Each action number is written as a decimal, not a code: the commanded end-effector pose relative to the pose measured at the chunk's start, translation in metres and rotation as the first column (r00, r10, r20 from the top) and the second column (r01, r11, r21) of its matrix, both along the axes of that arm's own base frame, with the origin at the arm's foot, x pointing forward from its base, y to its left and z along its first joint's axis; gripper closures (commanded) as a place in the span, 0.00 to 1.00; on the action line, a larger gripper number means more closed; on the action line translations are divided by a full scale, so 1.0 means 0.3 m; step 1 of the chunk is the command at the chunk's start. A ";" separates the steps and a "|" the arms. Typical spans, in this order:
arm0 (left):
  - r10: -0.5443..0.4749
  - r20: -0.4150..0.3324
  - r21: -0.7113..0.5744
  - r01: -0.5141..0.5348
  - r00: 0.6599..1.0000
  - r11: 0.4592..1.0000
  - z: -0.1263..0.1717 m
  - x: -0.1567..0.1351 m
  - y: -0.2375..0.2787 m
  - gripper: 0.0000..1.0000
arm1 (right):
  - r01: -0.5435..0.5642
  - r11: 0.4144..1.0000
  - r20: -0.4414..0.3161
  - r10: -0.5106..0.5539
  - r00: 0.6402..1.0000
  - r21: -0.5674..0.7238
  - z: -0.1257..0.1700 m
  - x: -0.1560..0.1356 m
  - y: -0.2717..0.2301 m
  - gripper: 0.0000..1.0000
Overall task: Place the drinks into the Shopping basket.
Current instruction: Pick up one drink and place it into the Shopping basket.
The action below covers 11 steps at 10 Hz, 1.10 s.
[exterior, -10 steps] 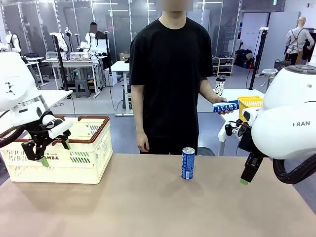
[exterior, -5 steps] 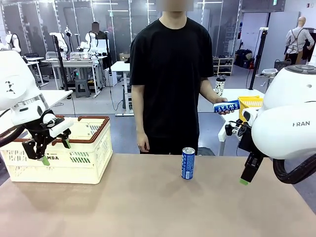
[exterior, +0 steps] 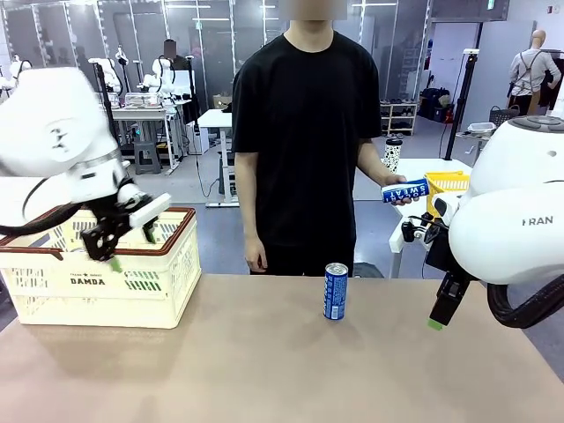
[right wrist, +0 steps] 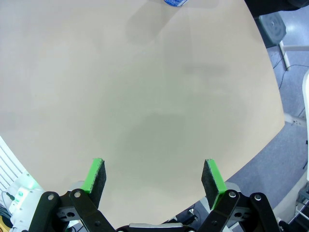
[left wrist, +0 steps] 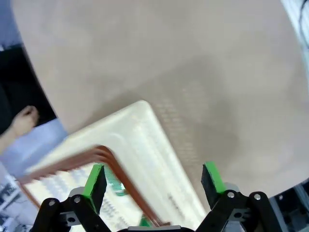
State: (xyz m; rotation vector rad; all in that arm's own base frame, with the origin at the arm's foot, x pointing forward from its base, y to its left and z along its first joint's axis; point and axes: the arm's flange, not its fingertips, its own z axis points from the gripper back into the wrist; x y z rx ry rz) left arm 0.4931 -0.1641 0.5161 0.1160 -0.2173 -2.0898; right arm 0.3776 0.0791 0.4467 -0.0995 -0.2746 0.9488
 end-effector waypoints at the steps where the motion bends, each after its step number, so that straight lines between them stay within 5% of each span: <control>1: -0.062 0.043 0.055 0.060 0.997 0.997 0.065 0.135 -0.157 0.00 | 0.002 1.000 -0.001 -0.002 1.000 0.000 0.000 0.001 -0.002 0.00; 5: -0.181 0.058 -0.011 0.181 0.982 0.983 0.022 0.400 -0.505 0.00 | 0.002 1.000 -0.001 -0.002 1.000 0.000 0.000 0.001 -0.002 0.00; 8: -0.218 0.028 -0.203 0.219 0.976 0.954 -0.050 0.450 -0.641 0.00 | 0.002 1.000 -0.001 -0.002 1.000 0.000 0.000 0.001 -0.002 0.00; 11: -0.246 -0.049 -0.222 0.230 0.968 0.948 -0.117 0.452 -0.703 0.00 | 0.002 1.000 -0.001 -0.002 1.000 0.000 0.000 0.001 -0.002 0.00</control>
